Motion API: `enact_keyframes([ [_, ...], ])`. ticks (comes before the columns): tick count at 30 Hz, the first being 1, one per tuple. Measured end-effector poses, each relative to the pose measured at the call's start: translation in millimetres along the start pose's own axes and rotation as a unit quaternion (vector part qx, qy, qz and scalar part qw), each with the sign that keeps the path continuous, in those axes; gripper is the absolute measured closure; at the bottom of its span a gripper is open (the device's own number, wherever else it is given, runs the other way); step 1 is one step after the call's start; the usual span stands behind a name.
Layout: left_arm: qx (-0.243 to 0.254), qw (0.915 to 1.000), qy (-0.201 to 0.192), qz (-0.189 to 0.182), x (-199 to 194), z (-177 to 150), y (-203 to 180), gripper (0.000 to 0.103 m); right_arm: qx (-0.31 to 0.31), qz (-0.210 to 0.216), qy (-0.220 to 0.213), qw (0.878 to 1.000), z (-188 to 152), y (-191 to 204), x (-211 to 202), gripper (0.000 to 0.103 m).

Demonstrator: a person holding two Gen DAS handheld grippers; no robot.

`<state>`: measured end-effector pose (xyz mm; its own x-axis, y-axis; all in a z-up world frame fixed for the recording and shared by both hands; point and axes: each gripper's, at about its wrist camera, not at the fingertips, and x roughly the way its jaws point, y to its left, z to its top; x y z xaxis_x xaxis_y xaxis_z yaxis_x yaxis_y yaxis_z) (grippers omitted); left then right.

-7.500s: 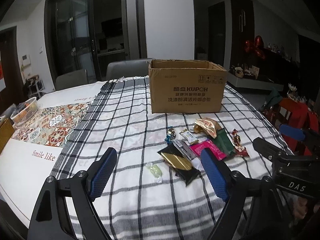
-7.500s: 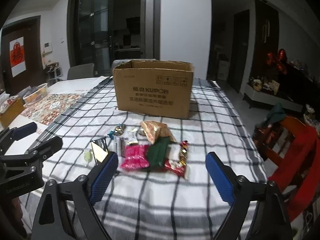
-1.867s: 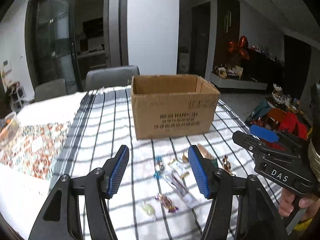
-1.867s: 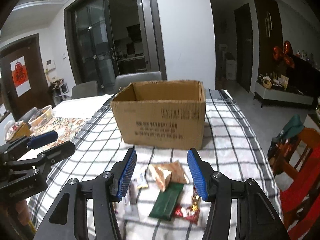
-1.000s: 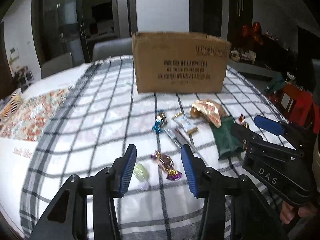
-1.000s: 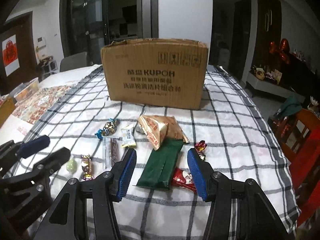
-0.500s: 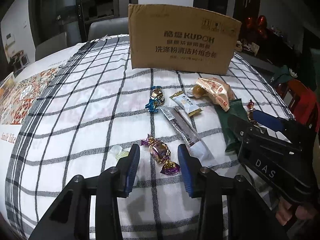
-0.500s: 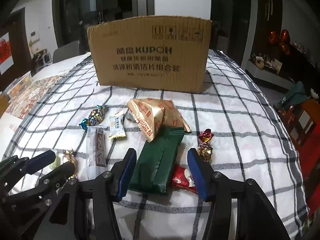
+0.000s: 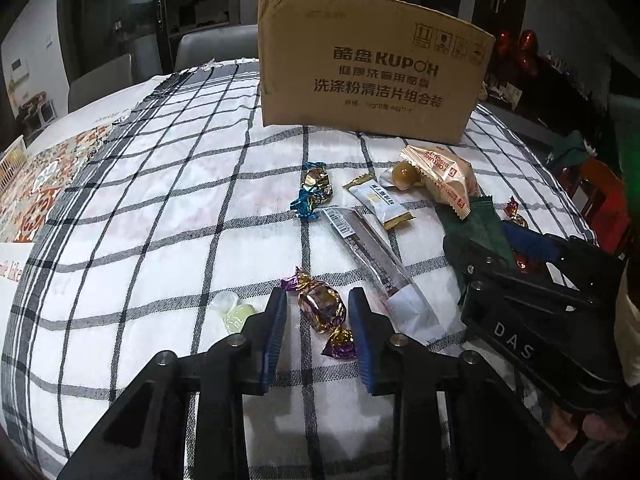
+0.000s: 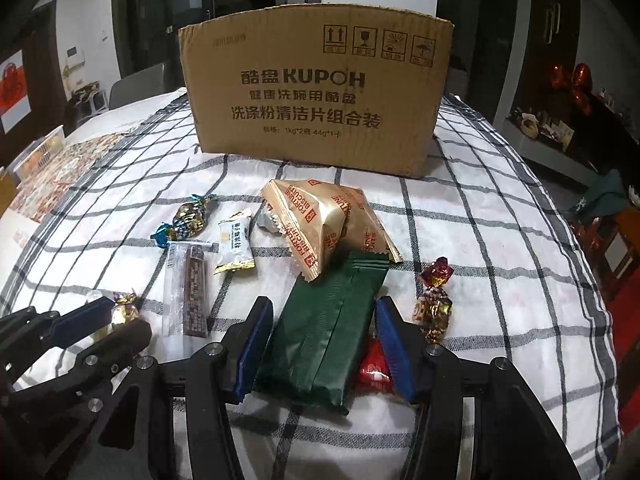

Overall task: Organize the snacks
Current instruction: 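Grasp the purple candy with the left gripper while the right grasps the green packet, then carry the purple candy and green packet over the box with both grippers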

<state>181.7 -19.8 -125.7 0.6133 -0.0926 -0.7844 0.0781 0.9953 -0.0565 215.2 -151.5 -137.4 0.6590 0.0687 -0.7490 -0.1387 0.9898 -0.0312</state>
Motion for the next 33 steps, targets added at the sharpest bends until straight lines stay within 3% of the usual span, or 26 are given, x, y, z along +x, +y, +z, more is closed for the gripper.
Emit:
enact_keyframes([
  [7,-0.009,0.9999,0.004,-0.010,1,0,2,0.079,0.001,-0.006,-0.006,1.000,-1,-1,-4,0.059],
  [9,-0.009,0.9999,0.002,-0.009,0,0,2,0.079,0.001,-0.010,-0.019,1.000,-1,-2,-9,0.076],
  [12,-0.004,0.9999,-0.008,-0.009,-6,1,0,0.079,-0.007,-0.005,-0.027,1.000,1,-2,-17,0.083],
  [20,0.003,0.9995,-0.030,-0.012,-24,2,-4,0.079,-0.030,0.006,-0.047,0.998,-3,8,-36,0.092],
  [33,0.031,0.9966,-0.073,-0.022,-58,12,-13,0.080,-0.031,0.017,-0.074,0.997,-3,11,-64,0.093],
])
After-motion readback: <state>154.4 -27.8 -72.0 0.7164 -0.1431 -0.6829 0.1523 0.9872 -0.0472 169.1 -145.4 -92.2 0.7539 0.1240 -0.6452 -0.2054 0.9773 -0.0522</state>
